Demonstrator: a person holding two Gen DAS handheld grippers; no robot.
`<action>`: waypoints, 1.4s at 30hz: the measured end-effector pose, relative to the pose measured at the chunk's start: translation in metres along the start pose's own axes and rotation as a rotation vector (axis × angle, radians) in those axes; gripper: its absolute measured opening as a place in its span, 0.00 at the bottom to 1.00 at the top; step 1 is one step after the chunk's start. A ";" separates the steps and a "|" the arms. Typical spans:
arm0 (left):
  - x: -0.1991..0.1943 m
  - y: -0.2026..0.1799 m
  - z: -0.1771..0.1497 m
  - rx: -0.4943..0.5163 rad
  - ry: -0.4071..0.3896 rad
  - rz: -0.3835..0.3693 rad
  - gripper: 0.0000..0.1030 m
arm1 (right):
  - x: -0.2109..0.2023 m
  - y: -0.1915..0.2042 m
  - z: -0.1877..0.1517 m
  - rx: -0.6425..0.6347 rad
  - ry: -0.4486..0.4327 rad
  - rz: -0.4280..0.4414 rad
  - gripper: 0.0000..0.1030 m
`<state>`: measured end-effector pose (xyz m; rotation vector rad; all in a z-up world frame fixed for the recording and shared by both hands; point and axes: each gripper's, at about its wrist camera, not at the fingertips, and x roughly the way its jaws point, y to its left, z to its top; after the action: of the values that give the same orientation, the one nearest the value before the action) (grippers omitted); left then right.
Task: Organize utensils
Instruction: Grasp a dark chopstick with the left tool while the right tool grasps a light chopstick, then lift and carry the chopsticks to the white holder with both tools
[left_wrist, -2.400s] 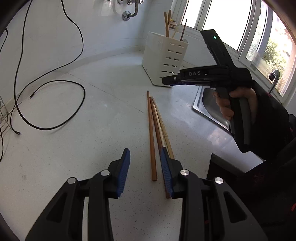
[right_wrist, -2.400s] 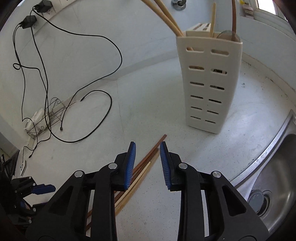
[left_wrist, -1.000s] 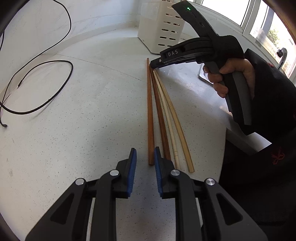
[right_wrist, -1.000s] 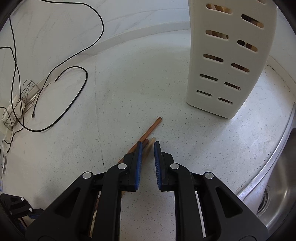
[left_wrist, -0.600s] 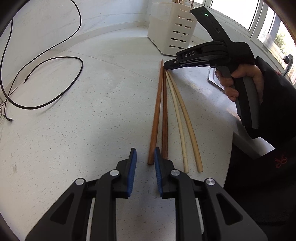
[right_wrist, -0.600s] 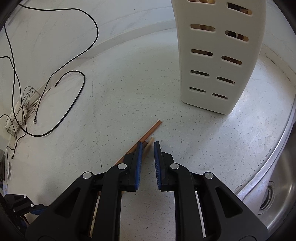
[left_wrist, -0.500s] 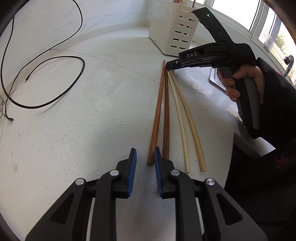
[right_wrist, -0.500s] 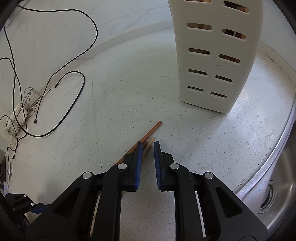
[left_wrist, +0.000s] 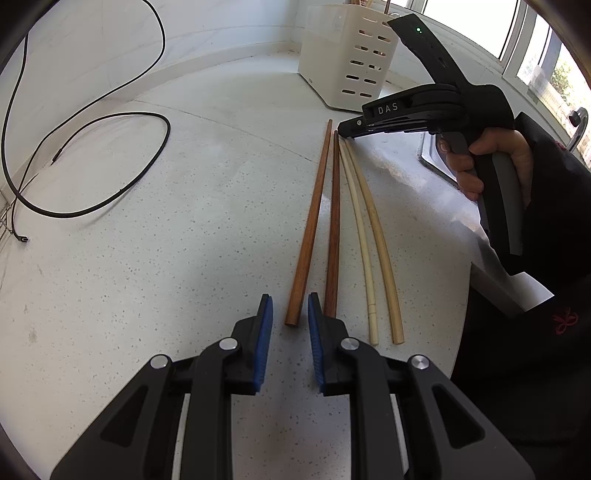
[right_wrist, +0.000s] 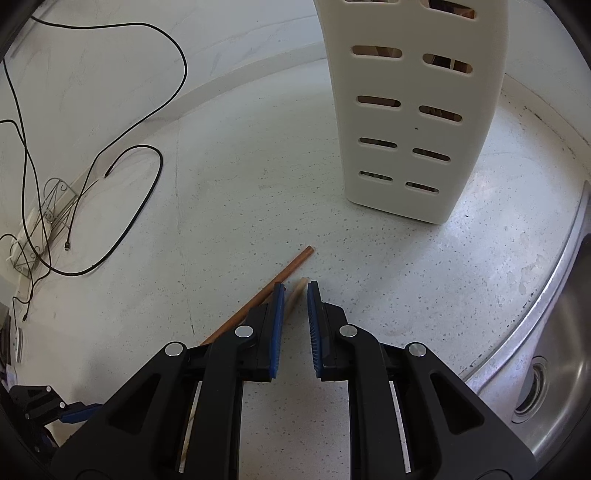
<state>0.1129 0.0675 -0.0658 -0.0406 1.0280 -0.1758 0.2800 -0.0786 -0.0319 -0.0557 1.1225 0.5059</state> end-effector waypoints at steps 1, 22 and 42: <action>0.001 0.000 0.000 0.000 0.001 0.004 0.19 | 0.000 0.002 0.000 -0.006 0.001 -0.010 0.12; -0.008 0.006 -0.004 -0.058 -0.061 0.003 0.07 | 0.002 -0.003 0.005 0.024 -0.026 -0.097 0.04; -0.104 -0.006 0.067 -0.033 -0.302 0.074 0.07 | -0.142 -0.023 -0.005 0.005 -0.432 0.149 0.04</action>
<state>0.1172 0.0754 0.0577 -0.0568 0.7301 -0.0821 0.2383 -0.1513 0.0852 0.1379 0.7066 0.6139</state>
